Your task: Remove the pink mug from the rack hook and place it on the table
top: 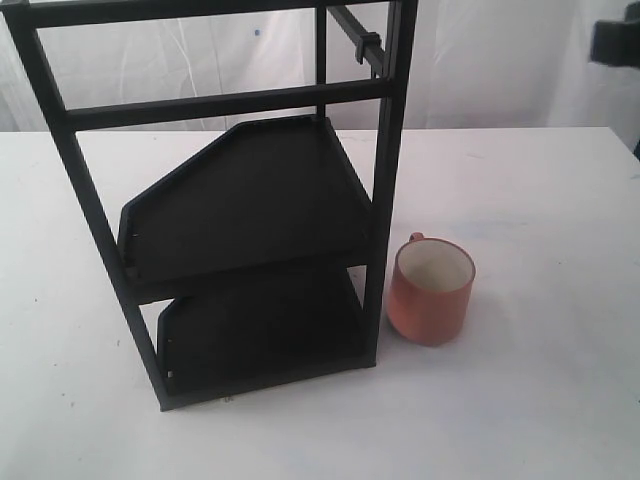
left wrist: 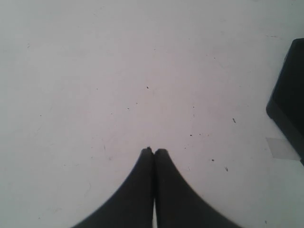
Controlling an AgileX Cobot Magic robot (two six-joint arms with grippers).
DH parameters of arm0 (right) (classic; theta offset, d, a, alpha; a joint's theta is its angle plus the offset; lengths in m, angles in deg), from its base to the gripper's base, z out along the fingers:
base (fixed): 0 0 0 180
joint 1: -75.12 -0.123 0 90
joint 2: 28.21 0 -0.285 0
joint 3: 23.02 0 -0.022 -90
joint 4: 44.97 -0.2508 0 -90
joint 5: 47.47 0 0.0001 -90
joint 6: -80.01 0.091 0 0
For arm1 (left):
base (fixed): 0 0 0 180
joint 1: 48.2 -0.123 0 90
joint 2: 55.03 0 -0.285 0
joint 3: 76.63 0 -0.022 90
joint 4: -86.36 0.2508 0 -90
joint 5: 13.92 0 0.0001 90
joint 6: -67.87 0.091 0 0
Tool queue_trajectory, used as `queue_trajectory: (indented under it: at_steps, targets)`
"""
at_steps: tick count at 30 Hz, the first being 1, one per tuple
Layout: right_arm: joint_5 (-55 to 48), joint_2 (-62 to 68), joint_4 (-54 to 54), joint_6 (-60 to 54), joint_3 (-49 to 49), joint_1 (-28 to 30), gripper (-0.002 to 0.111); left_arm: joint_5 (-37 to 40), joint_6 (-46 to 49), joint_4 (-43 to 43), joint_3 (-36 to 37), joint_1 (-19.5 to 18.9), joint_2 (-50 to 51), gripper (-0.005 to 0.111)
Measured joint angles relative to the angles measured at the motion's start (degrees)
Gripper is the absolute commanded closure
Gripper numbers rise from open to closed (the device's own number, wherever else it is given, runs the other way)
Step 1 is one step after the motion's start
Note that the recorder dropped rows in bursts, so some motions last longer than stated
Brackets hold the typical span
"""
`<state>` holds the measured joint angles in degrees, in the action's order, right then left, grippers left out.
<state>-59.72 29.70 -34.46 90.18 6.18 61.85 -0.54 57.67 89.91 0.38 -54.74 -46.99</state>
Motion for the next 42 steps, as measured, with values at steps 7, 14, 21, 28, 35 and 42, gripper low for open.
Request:
queue_trajectory:
  at_steps: [7, 14, 21, 28, 35, 42]
  targets:
    - [3.41, -18.20, 6.56, 0.00, 7.65, 0.00, 0.108, 0.00, 0.00, 0.00, 0.00, 0.00, 0.00, 0.107]
    - [14.29, -24.55, 11.55, -7.06, 16.08, 0.00, 0.108, 0.00, 0.00, 0.00, 0.00, 0.00, 0.00, 0.107]
    - [21.39, -19.22, 5.30, -3.83, 22.92, 0.00, 0.108, 0.00, 0.00, 0.00, 0.00, 0.00, 0.00, 0.107]
    - [10.79, -18.73, 3.06, 1.31, 24.60, 0.00, 0.108, 0.00, 0.00, 0.00, 0.00, 0.00, 0.00, 0.107]
    - [2.85, -18.73, 2.86, 2.22, 24.60, 0.00, 0.108, 0.00, 0.00, 0.00, 0.00, 0.00, 0.00, 0.107]
    - [-0.40, -23.23, -1.16, 2.32, 24.60, 9.98, 0.108, 0.00, 0.00, 0.00, 0.00, 0.00, 0.00, 0.107]
